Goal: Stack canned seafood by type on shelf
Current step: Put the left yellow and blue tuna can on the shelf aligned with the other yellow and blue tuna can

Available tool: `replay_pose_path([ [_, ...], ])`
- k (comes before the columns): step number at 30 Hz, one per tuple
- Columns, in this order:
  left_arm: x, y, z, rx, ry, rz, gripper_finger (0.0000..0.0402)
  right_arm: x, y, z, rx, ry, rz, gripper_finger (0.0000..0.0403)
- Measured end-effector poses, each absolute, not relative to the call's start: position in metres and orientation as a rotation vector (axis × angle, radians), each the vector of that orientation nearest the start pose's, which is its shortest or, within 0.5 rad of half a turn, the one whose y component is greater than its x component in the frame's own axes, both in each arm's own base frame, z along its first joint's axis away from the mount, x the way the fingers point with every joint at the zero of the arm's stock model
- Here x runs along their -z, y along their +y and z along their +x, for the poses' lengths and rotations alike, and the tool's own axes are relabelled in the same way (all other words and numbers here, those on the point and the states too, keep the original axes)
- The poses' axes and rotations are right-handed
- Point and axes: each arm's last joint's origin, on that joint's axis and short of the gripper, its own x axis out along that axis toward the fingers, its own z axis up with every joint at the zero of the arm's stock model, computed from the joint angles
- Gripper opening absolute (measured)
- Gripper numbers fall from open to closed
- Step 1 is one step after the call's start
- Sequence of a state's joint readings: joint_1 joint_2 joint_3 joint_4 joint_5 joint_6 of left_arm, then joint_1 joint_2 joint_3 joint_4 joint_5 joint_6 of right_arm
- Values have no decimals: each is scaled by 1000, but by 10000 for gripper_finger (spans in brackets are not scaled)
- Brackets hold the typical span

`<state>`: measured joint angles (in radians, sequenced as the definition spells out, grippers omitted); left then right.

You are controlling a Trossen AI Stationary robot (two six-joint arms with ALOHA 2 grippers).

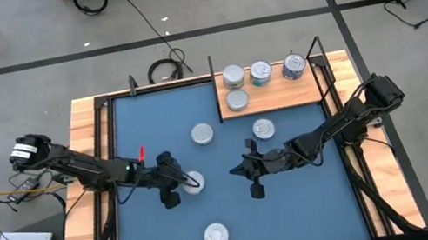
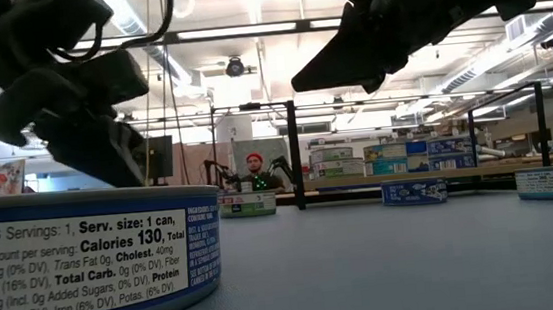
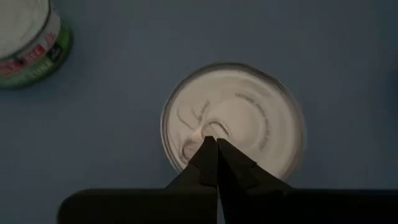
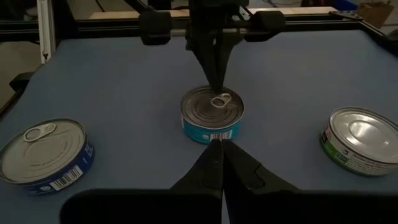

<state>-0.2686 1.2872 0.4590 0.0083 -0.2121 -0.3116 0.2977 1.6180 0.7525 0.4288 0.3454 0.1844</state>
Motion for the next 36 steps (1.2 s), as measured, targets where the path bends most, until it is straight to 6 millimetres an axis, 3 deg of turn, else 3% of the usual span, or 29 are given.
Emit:
replay_pose_path([
  [6,-140,-54,226,-63,743,-32,1,-180,85,312,84,404,45,9],
  [12,-158,-55,231,-44,716,8,1,-180,85,312,84,404,43,9],
  [21,-154,-58,219,-25,851,51,1,-178,85,311,84,421,29,10],
  [36,-155,-78,212,71,845,111,1,-179,87,312,9,415,70,19],
])
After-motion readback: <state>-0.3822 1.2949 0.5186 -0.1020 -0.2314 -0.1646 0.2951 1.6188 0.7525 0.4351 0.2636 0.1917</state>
